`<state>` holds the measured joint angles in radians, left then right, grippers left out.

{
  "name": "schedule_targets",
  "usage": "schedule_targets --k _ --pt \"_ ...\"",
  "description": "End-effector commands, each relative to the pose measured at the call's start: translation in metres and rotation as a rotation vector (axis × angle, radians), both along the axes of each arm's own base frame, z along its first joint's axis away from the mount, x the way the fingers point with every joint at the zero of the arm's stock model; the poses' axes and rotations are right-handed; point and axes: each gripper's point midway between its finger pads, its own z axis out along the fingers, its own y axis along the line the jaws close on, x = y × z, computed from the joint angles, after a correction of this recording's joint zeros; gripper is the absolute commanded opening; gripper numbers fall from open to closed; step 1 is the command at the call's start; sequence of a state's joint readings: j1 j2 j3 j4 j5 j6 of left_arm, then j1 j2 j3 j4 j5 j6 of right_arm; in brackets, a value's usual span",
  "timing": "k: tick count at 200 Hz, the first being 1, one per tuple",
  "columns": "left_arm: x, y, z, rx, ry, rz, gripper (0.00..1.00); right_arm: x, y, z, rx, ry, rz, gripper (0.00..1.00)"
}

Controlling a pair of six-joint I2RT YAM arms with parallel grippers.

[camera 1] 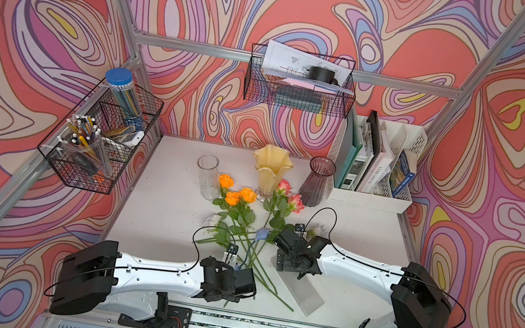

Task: Arrange the flowers in different vases according to their colors
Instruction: Pick up the distractor from the center of the board.

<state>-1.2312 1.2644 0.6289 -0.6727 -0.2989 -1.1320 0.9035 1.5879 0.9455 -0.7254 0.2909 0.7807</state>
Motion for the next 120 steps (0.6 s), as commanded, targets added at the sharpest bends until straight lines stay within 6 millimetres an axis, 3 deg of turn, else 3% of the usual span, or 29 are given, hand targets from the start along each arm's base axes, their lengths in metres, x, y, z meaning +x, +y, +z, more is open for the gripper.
schedule_targets --k 1,30,120 --pt "0.001 0.000 -0.008 0.005 0.009 -0.002 0.83 -0.013 0.000 -0.018 0.000 0.067 0.048 0.97" --pt "0.001 0.008 -0.015 0.015 0.015 0.024 0.80 -0.022 0.004 -0.026 -0.006 0.099 0.083 0.98" --pt "0.001 0.027 -0.018 0.020 0.001 0.058 0.75 -0.053 -0.027 -0.047 -0.153 0.173 0.097 0.98"
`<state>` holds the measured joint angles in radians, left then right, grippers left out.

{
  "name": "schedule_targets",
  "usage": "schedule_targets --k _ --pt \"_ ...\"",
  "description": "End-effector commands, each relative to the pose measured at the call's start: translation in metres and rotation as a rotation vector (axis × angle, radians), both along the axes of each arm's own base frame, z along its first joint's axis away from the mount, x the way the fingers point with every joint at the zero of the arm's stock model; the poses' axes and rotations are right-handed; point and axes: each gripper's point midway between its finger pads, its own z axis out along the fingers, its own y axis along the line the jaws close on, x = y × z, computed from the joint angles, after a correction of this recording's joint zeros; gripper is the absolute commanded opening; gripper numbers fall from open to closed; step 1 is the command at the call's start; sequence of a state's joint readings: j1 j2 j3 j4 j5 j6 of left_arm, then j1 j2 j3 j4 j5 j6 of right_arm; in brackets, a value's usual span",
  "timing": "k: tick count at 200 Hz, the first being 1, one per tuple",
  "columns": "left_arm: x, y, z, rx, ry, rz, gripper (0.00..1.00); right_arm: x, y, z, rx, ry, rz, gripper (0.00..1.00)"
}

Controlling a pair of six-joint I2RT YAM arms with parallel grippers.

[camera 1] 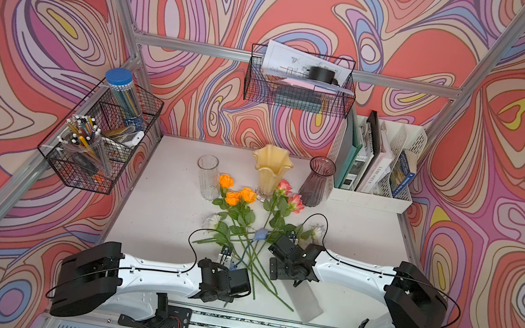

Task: Arrange the flowers in different vases according to their colors
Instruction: Pick up the distractor from the center of the board, then place the distractor at the center of the board.

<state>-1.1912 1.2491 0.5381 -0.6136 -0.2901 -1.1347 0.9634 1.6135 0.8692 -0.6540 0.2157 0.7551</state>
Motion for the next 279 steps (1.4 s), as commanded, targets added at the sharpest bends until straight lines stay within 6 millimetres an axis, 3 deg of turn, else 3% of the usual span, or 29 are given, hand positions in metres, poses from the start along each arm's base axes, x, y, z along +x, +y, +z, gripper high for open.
schedule_targets --k 1,47,54,120,157,194,215,222,240,262,279 --pt "0.001 0.008 0.001 0.007 -0.013 0.018 0.75 -0.024 -0.039 -0.019 -0.172 0.086 0.006 0.98" --pt "0.006 0.010 0.008 -0.008 -0.033 0.032 0.72 -0.027 -0.053 -0.021 -0.236 0.082 -0.031 0.97" --pt "0.002 0.022 -0.001 0.018 -0.023 0.039 0.70 -0.029 -0.058 -0.021 -0.252 0.084 -0.044 0.95" --pt "0.015 0.039 0.008 -0.008 -0.049 0.091 0.60 -0.015 -0.066 -0.012 -0.330 0.024 -0.120 0.58" --pt "0.027 0.050 0.018 -0.021 -0.077 0.128 0.50 0.023 -0.070 0.032 -0.327 -0.083 -0.172 0.54" --pt "0.035 0.082 0.042 0.009 -0.154 0.217 0.45 0.068 -0.089 0.092 -0.246 -0.171 -0.245 0.52" --pt "0.039 0.104 0.059 0.003 -0.203 0.287 0.42 0.096 -0.111 0.124 -0.175 -0.218 -0.306 0.53" --pt "0.045 0.107 0.075 -0.020 -0.239 0.318 0.42 0.106 -0.126 0.135 -0.155 -0.230 -0.343 0.53" --pt "0.051 0.130 0.094 -0.024 -0.289 0.407 0.41 0.131 -0.168 0.153 -0.122 -0.242 -0.430 0.53" --pt "0.064 0.155 0.107 -0.033 -0.325 0.546 0.41 0.151 -0.231 0.156 -0.138 -0.222 -0.548 0.54" --pt "0.073 0.185 0.102 -0.023 -0.304 0.695 0.40 0.158 -0.281 0.145 -0.125 -0.196 -0.660 0.54"
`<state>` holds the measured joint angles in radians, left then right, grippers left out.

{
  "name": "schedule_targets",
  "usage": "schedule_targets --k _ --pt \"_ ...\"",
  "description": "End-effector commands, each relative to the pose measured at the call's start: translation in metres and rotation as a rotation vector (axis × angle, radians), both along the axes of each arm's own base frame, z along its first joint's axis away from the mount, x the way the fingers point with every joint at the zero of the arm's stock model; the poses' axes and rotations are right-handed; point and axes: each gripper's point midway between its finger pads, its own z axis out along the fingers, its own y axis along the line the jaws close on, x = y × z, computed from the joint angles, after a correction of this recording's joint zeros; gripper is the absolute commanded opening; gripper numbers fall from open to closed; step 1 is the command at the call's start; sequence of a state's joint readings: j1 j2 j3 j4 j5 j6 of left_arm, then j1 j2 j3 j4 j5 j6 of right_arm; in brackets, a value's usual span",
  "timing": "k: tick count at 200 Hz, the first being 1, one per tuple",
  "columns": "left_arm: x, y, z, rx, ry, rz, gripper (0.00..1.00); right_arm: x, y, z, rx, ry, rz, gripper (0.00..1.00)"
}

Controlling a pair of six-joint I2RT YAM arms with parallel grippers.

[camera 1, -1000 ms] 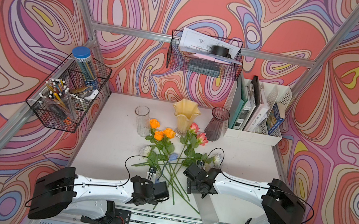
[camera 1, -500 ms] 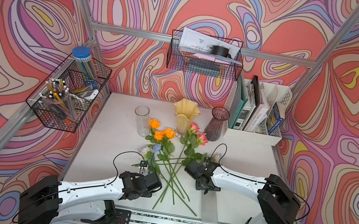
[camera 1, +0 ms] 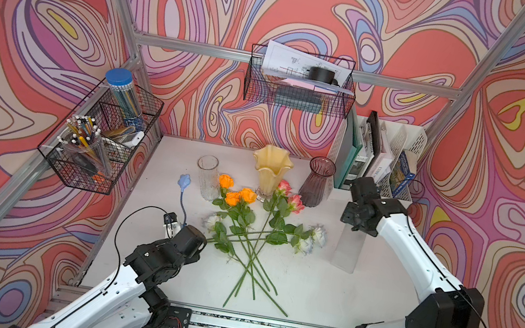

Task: Arrange the flowers in different vases according to their colors
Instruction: Place the distractor at the center of the board.

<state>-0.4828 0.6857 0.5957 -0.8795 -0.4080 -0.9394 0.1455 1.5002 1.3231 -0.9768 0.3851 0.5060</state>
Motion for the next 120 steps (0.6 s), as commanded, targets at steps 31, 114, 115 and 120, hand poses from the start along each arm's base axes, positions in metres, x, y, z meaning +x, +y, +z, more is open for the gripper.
schedule_targets --k 31,114,115,120 --pt "0.021 0.089 -0.024 -0.077 0.058 0.375 0.40 0.003 -0.099 -0.054 0.111 0.090 -0.165 0.56" --pt "0.062 0.113 -0.069 -0.160 0.138 0.428 0.79 0.022 -0.091 -0.112 0.229 0.115 -0.179 0.98" --pt "0.062 0.112 -0.069 -0.162 0.137 0.425 0.80 0.023 -0.090 -0.112 0.233 0.112 -0.177 0.98" --pt "0.064 0.111 -0.067 -0.168 0.131 0.416 0.84 0.025 -0.089 -0.110 0.242 0.105 -0.167 0.98"
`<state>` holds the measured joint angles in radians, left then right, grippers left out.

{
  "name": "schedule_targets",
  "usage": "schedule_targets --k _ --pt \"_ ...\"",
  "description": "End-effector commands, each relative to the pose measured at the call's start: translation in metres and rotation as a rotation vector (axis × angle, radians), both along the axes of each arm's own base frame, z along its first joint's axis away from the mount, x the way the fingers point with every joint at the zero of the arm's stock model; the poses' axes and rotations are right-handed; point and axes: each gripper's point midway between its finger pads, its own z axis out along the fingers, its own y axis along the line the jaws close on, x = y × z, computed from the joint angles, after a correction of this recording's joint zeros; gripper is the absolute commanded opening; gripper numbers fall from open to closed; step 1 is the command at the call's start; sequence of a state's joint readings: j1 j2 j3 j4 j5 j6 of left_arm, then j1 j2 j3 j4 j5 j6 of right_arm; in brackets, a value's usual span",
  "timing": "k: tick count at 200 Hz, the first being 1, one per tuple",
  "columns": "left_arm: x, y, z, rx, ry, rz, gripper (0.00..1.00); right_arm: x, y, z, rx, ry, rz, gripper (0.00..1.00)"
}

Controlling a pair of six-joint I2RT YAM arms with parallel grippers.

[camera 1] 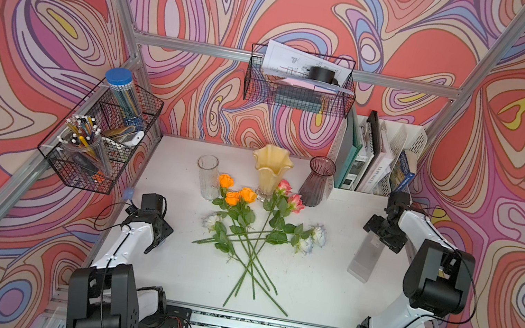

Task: Arrange the flowers in different vases according to their colors
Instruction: Place the distractor at the center of the board, then pick up the flower at the center of the board.

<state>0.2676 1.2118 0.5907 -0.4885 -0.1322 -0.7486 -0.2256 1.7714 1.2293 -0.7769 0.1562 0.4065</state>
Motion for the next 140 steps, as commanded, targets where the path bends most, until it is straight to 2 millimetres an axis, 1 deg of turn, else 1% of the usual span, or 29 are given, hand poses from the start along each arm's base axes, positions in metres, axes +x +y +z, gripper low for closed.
schedule_targets --k 1,14,23,36,47,57,64,70,83,93,104,114,128,134,140 --pt "0.022 0.000 0.011 -0.005 -0.089 -0.040 0.85 0.020 0.008 0.009 0.046 -0.087 0.025 0.98" --pt "0.024 -0.004 0.020 -0.019 -0.109 -0.056 0.86 0.025 0.011 0.028 0.057 -0.133 0.036 0.98" --pt "0.029 -0.011 0.032 -0.013 -0.149 -0.094 0.87 0.031 0.022 0.048 0.078 -0.201 0.065 0.98" --pt "0.029 -0.020 0.050 0.042 -0.181 -0.146 0.92 0.031 0.036 0.076 0.073 -0.262 0.096 0.98" --pt "0.027 -0.029 0.062 0.041 -0.193 -0.185 0.93 0.034 0.063 0.098 0.082 -0.307 0.175 0.98" --pt "0.026 -0.041 0.071 0.034 -0.199 -0.229 0.93 0.031 0.087 0.111 0.065 -0.305 0.235 0.98" --pt "0.024 -0.049 0.079 0.041 -0.205 -0.262 0.93 0.030 0.109 0.116 0.068 -0.308 0.292 0.98" --pt "0.023 -0.058 0.085 0.043 -0.216 -0.291 0.93 0.027 0.129 0.118 0.081 -0.304 0.336 0.98" --pt "0.018 -0.074 0.098 0.068 -0.239 -0.348 0.94 0.019 0.162 0.117 0.113 -0.307 0.363 0.98" --pt "0.011 -0.082 0.105 0.084 -0.238 -0.382 0.94 0.011 0.199 0.114 0.195 -0.329 0.425 0.97" --pt "0.003 -0.092 0.110 0.076 -0.245 -0.419 0.92 0.000 0.232 0.109 0.262 -0.338 0.454 0.94" --pt "-0.004 -0.103 0.113 0.060 -0.256 -0.458 0.91 -0.015 0.273 0.104 0.342 -0.335 0.524 0.93" --pt "-0.012 -0.118 0.117 0.046 -0.273 -0.515 0.89 -0.039 0.323 0.095 0.417 -0.318 0.589 0.88" --pt "-0.014 -0.126 0.118 0.034 -0.285 -0.549 0.88 -0.050 0.343 0.090 0.446 -0.299 0.621 0.86" --pt "-0.016 -0.134 0.119 0.026 -0.295 -0.578 0.86 -0.059 0.356 0.086 0.460 -0.290 0.625 0.85"
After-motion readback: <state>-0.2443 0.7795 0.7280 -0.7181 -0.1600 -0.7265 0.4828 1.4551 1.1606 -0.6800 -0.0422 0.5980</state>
